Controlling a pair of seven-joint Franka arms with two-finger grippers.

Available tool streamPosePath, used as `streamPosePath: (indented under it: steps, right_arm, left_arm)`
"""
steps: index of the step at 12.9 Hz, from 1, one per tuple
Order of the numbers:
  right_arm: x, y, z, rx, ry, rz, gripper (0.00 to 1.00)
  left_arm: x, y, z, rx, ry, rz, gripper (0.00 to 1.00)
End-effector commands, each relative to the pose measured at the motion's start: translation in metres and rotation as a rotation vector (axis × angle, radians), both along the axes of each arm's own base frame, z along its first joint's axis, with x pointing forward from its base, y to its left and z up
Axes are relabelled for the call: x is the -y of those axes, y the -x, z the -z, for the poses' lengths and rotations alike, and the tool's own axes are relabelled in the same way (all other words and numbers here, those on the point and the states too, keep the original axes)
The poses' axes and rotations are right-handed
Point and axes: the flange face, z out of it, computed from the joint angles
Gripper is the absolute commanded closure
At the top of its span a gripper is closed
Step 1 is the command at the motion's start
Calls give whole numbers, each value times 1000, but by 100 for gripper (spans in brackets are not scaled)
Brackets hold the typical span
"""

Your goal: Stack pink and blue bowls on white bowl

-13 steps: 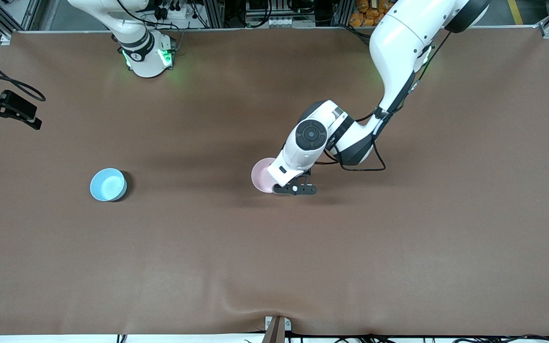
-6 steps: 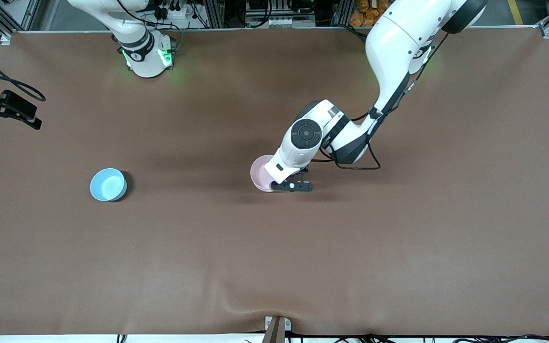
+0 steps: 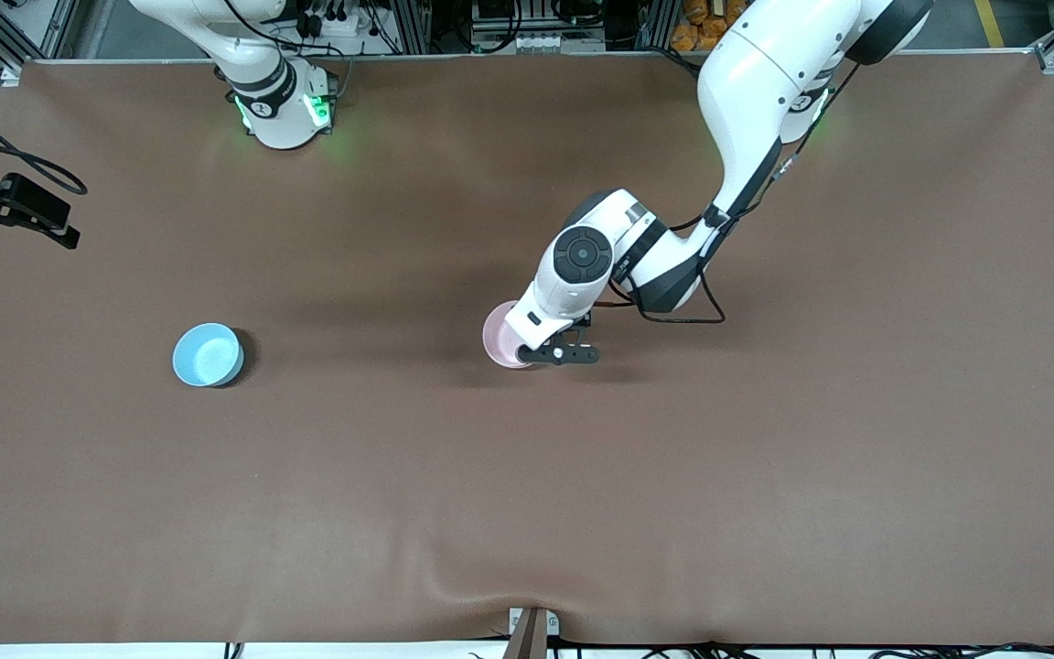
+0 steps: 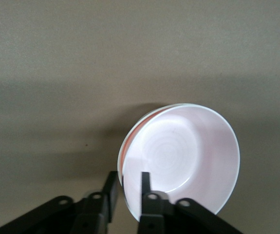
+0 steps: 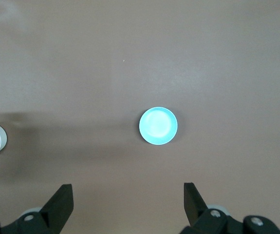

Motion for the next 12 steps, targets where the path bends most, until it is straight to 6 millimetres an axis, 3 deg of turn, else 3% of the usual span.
streamPosePath:
  steps: [1, 3, 5, 8, 10, 12]
  right_arm:
    - [3, -2, -3, -3, -1, 10, 0]
    - [3, -2, -3, -2, -1, 10, 0]
    - [3, -1, -4, 0, -1, 8, 0]
    - [5, -2, -4, 3, -1, 11, 0]
    - [8, -8, 3, -5, 5, 15, 0]
    - [21, -15, 17, -31, 4, 38, 0]
  left_arm:
    - [-13, -3, -34, 7, -61, -13, 0]
    - [-52, -26, -90, 23, -90, -55, 0]
    - [-121, -58, -162, 55, -107, -153, 0]
    - [-225, -75, -259, 94, -143, -299, 0]
    - [-294, -76, -304, 106, -166, -331, 0]
    - [-341, -66, -333, 109, -191, -292, 0]
